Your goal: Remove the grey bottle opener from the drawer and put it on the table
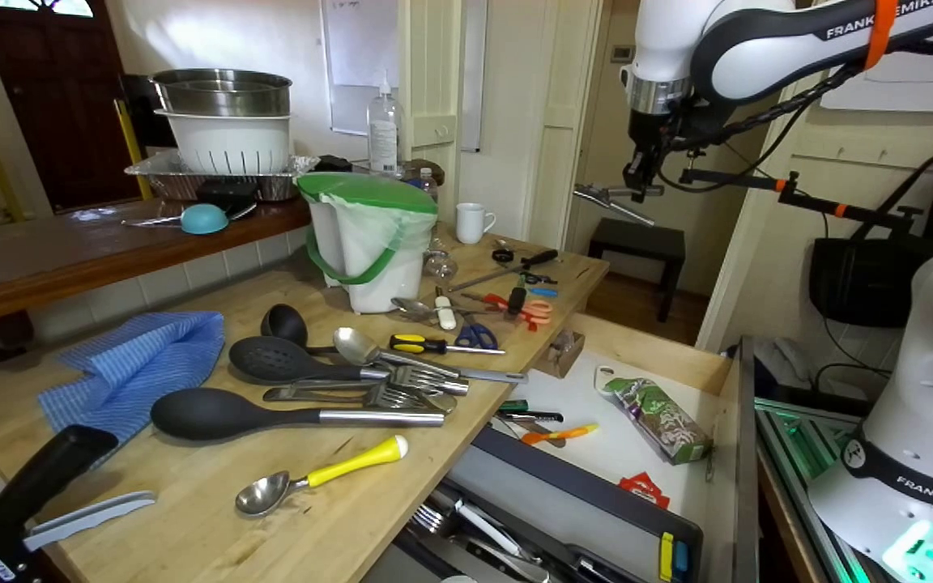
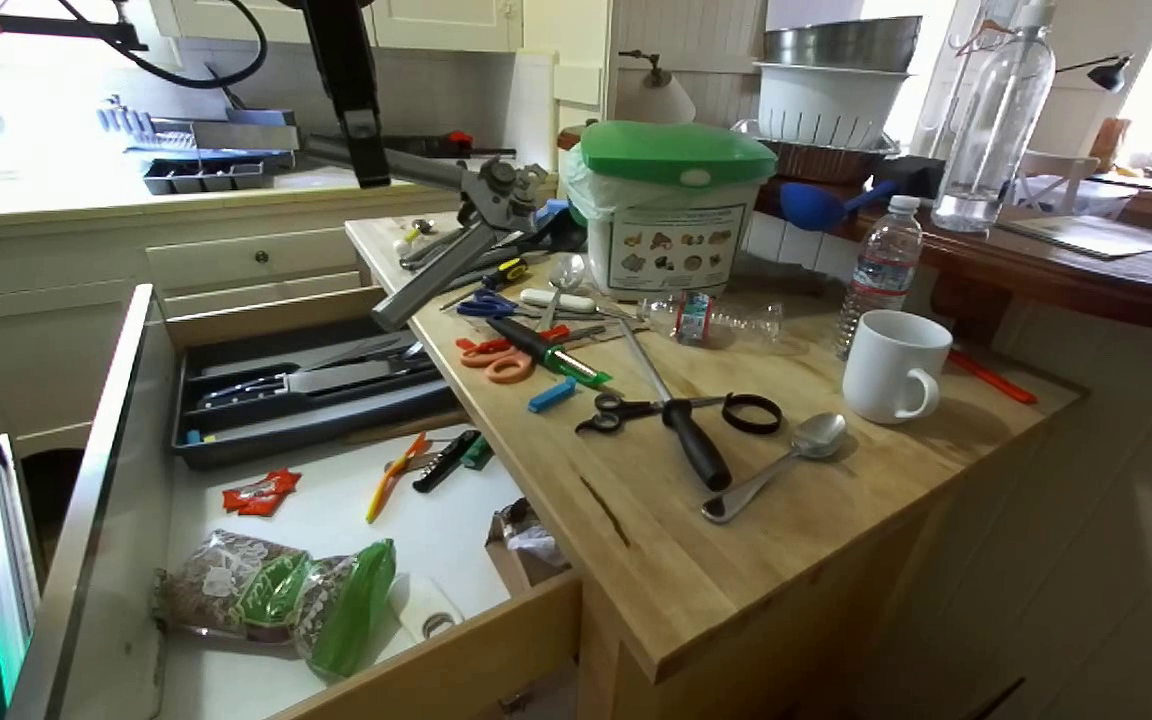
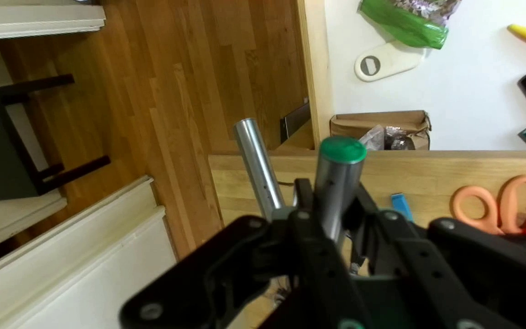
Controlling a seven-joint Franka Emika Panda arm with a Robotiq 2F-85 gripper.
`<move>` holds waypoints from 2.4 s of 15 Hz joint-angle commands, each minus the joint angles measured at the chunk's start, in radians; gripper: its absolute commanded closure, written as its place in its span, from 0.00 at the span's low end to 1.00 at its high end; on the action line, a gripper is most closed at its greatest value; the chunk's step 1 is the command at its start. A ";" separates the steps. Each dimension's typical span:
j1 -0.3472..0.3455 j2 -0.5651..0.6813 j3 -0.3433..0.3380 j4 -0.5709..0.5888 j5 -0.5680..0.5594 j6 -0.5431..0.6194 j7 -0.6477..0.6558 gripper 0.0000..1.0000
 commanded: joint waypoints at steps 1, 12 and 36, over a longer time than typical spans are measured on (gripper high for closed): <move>-0.025 0.011 0.021 0.005 0.011 0.003 -0.008 0.78; -0.036 0.283 -0.042 0.347 0.178 -0.035 -0.163 0.94; -0.261 1.010 -0.020 1.194 0.771 -0.413 -0.439 0.94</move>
